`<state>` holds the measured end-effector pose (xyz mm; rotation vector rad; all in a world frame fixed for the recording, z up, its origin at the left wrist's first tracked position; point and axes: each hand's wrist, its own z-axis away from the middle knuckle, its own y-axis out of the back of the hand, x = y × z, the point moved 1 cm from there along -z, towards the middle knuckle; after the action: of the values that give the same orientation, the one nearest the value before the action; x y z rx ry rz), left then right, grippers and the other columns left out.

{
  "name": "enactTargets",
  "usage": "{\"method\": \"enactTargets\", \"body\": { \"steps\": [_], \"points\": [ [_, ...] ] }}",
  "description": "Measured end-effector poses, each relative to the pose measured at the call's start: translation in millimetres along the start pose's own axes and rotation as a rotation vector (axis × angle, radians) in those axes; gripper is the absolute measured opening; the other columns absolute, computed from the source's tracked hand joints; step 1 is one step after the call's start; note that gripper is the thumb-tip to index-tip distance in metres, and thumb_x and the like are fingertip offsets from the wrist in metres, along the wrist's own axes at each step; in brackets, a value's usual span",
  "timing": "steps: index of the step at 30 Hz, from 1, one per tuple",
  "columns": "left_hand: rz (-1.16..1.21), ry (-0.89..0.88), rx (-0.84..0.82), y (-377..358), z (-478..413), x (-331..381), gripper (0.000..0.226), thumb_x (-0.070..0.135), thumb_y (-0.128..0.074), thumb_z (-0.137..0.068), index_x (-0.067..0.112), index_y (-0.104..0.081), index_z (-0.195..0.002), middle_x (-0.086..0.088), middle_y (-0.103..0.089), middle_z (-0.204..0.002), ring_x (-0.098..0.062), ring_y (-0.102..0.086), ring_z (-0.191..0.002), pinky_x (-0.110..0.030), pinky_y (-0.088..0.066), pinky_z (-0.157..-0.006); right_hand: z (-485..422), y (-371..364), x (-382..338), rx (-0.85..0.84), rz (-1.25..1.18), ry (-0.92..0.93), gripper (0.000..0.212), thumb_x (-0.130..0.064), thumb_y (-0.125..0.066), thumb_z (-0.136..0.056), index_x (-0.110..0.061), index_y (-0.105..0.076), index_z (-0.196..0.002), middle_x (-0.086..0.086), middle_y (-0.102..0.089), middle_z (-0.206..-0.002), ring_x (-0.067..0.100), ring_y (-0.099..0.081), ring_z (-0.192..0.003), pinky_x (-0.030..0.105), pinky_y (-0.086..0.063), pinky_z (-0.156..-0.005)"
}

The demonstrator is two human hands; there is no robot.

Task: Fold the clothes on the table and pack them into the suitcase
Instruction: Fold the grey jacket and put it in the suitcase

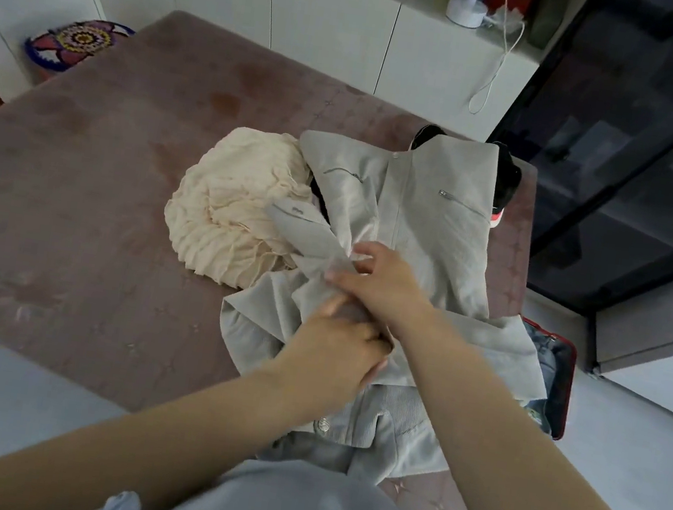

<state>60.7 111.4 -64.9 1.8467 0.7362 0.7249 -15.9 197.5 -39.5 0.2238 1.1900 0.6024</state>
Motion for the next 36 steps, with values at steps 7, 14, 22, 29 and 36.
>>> {"method": "enactTargets", "body": {
  "steps": [7,14,22,29,36],
  "points": [
    [0.260,0.192,0.282,-3,48,-36,0.051,0.045,-0.051,-0.086,0.015,-0.042,-0.126,0.000,-0.043,-0.122,-0.016,-0.042,-0.114,-0.034,-0.032,-0.104,10,25,12,0.199,-0.580,0.234,0.025,-0.002,-0.066,-0.082,-0.020,-0.069,-0.100,-0.005,-0.070,-0.080,0.006,-0.064,-0.078,0.019,-0.051,-0.077],
    [0.219,0.506,-0.284,-18,50,-100,0.079,0.045,-0.064,-0.080,0.024,-0.025,-0.145,-0.003,-0.031,-0.147,-0.025,-0.032,-0.134,-0.037,-0.028,-0.109,41,59,85,0.501,-0.694,0.042,0.034,-0.009,-0.067,-0.084,-0.019,-0.057,-0.115,-0.004,-0.060,-0.076,0.010,-0.060,-0.078,0.024,-0.051,-0.082],
    [0.502,0.670,-0.348,-12,43,-131,0.062,0.038,-0.066,-0.081,0.026,-0.040,-0.136,0.008,-0.050,-0.126,-0.011,-0.052,-0.108,-0.026,-0.041,-0.089,47,95,171,0.553,-0.116,-0.266,0.024,-0.023,-0.053,-0.093,-0.005,-0.054,-0.108,0.007,-0.067,-0.089,0.017,-0.064,-0.072,0.032,-0.051,-0.069],
    [0.477,0.837,-0.255,-41,25,-126,0.040,0.041,-0.062,-0.084,0.017,-0.057,-0.115,0.000,-0.062,-0.113,-0.019,-0.058,-0.104,-0.028,-0.042,-0.085,-26,112,143,0.487,0.110,-0.196,0.046,-0.023,-0.052,-0.090,-0.011,-0.038,-0.132,0.008,-0.049,-0.129,0.028,-0.053,-0.113,0.037,-0.044,-0.085],
    [0.448,0.933,-0.015,-37,16,-120,0.018,0.025,-0.057,-0.090,0.010,-0.054,-0.079,-0.002,-0.054,-0.069,-0.022,-0.050,-0.070,-0.031,-0.034,-0.060,-47,115,147,0.406,0.178,-0.426,0.045,-0.017,-0.054,-0.088,-0.001,-0.045,-0.129,0.018,-0.060,-0.117,0.034,-0.058,-0.102,0.036,-0.047,-0.076]
  ]
}}
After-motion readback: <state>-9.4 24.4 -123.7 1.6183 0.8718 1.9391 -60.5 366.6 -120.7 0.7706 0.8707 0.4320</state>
